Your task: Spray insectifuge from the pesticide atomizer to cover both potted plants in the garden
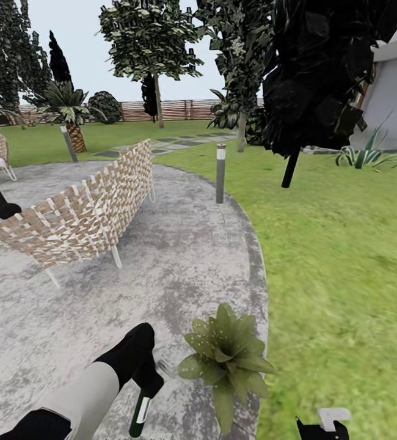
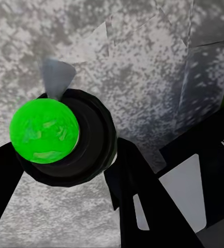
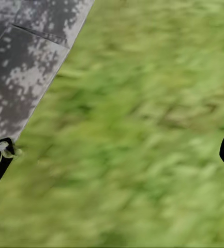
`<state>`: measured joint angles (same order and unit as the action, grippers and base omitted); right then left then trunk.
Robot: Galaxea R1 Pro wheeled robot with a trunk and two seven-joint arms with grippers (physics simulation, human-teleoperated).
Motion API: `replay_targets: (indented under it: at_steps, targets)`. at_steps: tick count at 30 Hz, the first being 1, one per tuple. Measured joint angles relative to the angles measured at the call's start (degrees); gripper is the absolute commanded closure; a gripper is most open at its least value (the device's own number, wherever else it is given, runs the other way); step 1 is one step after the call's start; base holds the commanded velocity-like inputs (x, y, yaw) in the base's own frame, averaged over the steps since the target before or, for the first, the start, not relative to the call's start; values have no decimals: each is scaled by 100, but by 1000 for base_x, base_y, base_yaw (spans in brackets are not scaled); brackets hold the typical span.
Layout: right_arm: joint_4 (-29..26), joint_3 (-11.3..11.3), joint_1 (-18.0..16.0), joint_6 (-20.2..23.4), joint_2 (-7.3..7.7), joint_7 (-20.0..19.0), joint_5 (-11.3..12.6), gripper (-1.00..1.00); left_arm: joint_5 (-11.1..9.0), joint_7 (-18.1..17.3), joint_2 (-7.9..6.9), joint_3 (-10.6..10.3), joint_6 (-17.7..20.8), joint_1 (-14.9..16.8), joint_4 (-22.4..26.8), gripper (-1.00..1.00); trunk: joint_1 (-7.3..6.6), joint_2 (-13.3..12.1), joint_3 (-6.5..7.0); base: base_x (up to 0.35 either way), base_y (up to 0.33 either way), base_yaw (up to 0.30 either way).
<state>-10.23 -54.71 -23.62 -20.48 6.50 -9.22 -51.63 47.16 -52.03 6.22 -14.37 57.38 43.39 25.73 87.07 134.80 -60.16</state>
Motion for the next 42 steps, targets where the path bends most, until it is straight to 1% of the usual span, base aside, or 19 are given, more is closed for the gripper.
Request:
replay_targets:
  at_steps: [17, 25, 30, 34, 42]
  targets:
    - [-5, -6, 1, -1, 9, -2, 1, -100, 7, 0, 2, 16, -11, 0, 3, 100, 1, 0, 0, -15, -256, 35]
    - [-4, 0, 0, 0, 8, -1, -8, -100, 4, 0, 6, 34, -7, -1, 7, 100, 1, 0, 0, -104, -269, 261]
    - [3, 5, 0, 0, 1, -1, -10, -100, -16, -2, 30, 4, -6, 15, 81, 100, 1, 0, 0, -107, -268, 278]
    - [0, 1, 0, 0, 0, -1, -11, -100, 7, -6, 33, -9, -2, 57, 100, 100, 1, 0, 0, -100, -269, 278]
    - [-2, 0, 0, 0, 0, 1, -13, -100, -39, -17, 28, -12, -7, 80, 108, 100, 1, 0, 0, -98, -268, 278]
